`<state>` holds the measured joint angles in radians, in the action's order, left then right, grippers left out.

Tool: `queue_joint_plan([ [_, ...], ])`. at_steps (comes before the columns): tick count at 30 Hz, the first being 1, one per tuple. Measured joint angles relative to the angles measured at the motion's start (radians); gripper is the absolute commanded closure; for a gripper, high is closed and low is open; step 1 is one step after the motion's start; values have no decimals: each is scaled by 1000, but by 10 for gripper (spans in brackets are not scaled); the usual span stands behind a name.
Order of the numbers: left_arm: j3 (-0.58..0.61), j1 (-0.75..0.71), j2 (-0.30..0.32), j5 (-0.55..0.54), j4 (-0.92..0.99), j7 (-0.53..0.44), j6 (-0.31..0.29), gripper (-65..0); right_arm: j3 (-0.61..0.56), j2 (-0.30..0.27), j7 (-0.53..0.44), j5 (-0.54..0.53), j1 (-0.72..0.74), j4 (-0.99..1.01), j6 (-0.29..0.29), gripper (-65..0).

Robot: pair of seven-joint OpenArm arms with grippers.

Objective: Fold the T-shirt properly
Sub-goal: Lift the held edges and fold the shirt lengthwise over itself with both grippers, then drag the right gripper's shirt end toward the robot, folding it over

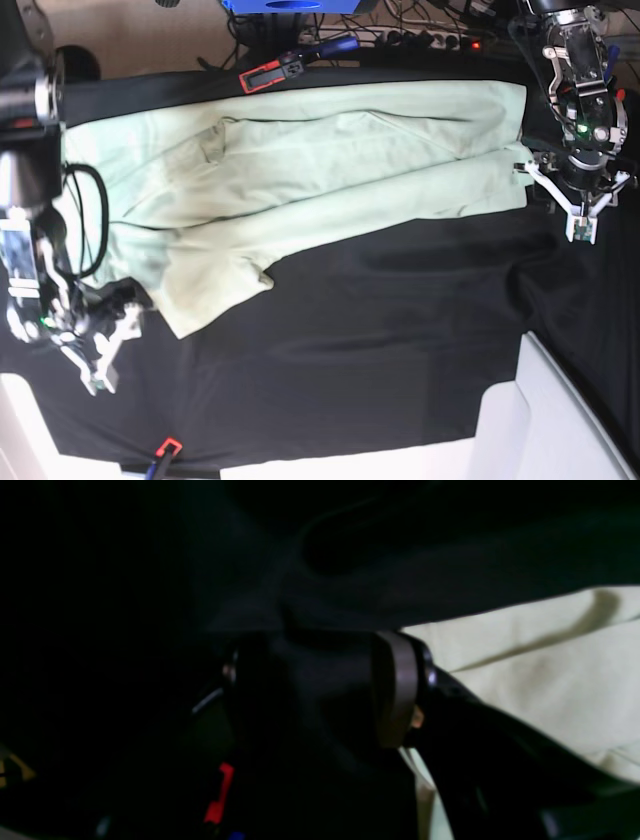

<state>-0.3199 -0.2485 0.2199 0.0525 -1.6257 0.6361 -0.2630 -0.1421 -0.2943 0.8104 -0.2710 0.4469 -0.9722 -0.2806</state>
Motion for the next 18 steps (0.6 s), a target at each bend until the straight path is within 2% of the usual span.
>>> queue_joint_plan([
  [6,-11,-12,1,-1,2,-1,1,-328,-55,7,-124,8,130,285,5,-524],
  [12,-34,-17,2,0,3,0,3,-326,-55,18,-256,8,140,406,0,-535],
  [13,-34,-17,2,0,3,0,3,-326,-55,21,-267,9,149,431,-9,-535],
  [17,-32,-17,-1,0,2,-1,2,-324,-52,61,-316,6,211,581,-143,-535],
  [18,-31,-17,0,0,2,0,1,-324,-52,69,-336,5,224,616,-151,-535],
])
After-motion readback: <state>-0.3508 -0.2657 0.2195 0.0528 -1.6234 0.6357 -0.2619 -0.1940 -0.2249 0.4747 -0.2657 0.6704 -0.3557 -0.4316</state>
